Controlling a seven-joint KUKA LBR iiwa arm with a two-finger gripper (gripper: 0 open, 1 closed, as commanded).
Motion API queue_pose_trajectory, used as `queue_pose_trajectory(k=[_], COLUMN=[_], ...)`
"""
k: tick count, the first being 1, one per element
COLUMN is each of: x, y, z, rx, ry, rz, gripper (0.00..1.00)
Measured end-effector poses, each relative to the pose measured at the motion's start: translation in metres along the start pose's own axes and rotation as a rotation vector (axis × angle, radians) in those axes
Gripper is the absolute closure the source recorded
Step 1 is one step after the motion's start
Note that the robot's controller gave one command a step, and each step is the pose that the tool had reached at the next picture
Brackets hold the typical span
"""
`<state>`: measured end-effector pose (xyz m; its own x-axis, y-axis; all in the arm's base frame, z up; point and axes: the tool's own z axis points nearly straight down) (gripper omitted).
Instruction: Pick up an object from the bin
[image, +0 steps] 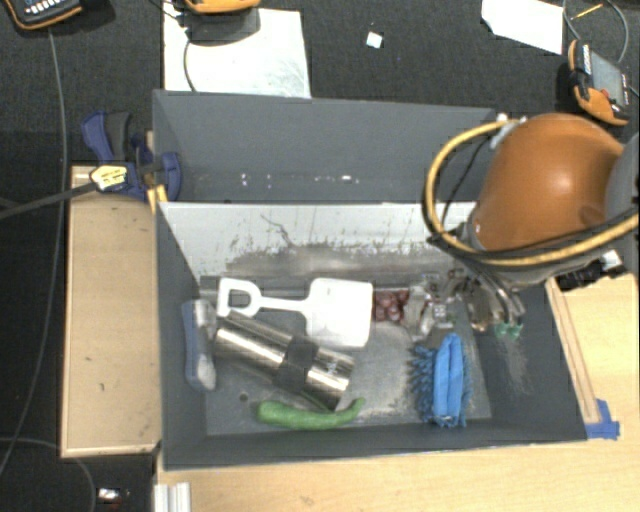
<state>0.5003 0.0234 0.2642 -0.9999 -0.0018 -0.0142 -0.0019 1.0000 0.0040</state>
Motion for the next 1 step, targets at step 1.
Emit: queue_pose_trajectory(k=[1], x=[-0.002], y=[-0.0668], z=[0.0305], rx=[0.001], ry=[-0.002], rz=[0.244], gripper=[1.0])
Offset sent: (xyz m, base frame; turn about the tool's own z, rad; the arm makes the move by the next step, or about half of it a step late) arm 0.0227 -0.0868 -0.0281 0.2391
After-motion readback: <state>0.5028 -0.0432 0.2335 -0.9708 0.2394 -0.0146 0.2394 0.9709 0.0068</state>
